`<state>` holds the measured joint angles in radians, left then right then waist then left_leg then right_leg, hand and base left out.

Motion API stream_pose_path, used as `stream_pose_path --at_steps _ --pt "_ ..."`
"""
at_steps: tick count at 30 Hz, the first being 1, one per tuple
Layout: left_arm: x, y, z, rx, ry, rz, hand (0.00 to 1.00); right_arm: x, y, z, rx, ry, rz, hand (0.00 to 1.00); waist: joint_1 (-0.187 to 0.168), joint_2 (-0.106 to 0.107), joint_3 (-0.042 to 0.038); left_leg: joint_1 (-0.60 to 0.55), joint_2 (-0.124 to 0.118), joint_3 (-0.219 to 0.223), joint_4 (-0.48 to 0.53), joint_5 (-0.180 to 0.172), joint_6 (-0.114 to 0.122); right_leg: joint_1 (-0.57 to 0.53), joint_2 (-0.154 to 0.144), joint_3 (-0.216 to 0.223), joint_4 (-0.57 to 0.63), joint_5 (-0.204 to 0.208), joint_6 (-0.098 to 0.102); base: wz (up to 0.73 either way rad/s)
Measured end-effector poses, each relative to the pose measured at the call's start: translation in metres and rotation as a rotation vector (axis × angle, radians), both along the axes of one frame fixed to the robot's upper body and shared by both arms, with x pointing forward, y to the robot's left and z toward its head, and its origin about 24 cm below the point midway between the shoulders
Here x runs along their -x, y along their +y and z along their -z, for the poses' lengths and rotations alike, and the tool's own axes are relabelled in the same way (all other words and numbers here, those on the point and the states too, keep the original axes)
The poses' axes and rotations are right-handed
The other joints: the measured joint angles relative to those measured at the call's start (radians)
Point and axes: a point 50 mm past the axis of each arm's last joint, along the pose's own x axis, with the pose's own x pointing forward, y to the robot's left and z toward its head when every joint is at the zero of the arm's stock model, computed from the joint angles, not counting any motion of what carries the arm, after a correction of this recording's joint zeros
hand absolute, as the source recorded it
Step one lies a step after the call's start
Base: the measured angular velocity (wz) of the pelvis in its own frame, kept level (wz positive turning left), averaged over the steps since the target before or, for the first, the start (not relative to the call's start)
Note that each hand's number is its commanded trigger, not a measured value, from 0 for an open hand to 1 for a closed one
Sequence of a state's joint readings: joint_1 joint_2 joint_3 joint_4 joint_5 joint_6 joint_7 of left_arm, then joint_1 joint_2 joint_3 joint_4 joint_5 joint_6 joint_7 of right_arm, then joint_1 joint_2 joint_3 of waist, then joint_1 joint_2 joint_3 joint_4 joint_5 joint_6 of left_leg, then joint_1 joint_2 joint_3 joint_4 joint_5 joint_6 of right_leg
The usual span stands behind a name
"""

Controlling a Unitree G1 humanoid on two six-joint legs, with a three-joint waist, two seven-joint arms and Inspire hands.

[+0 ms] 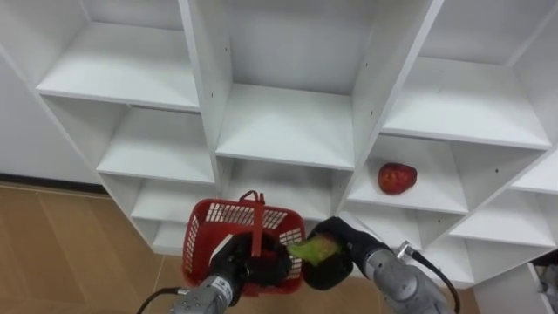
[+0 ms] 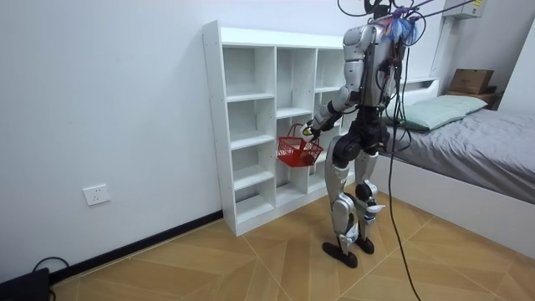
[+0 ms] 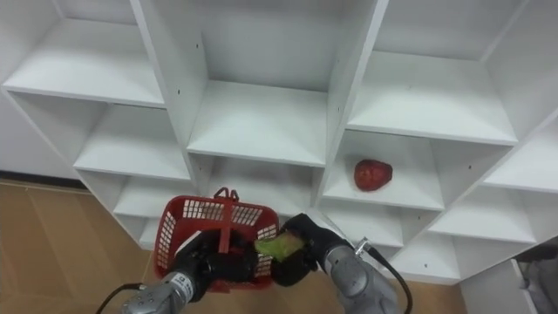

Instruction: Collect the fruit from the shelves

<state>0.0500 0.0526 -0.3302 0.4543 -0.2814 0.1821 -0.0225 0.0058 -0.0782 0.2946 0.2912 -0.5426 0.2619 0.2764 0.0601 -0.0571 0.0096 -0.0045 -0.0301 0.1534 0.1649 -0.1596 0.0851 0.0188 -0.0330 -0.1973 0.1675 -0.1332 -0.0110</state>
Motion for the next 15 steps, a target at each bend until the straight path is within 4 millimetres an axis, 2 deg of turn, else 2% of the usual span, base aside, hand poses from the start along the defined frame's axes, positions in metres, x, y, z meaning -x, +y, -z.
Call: stream_pose_path --at_steps 7,13,15 --pt "0.003 -0.005 0.001 0.014 0.006 0.04 1.0 0.0 0.0 0.002 0.01 -0.001 0.004 1.0 0.001 -0.002 0.0013 0.005 0.0 -0.001 -0.003 0.0 0.0 0.004 0.0 -0.006 0.001 0.0 0.0 0.0" --pt "0.009 -0.007 0.004 0.021 0.021 0.058 1.0 0.002 0.001 0.005 0.028 0.01 -0.012 1.0 0.002 -0.011 0.0139 0.011 0.0 -0.003 -0.002 -0.004 0.001 0.014 -0.001 -0.014 0.001 -0.001 0.001 0.0" --pt "0.012 -0.008 0.005 0.023 0.029 0.066 1.0 0.003 0.001 0.007 0.041 0.015 -0.017 1.0 0.003 -0.011 0.0139 0.01 -0.001 -0.003 -0.001 -0.006 0.003 0.014 0.0 -0.016 0.002 -0.001 0.002 0.0"
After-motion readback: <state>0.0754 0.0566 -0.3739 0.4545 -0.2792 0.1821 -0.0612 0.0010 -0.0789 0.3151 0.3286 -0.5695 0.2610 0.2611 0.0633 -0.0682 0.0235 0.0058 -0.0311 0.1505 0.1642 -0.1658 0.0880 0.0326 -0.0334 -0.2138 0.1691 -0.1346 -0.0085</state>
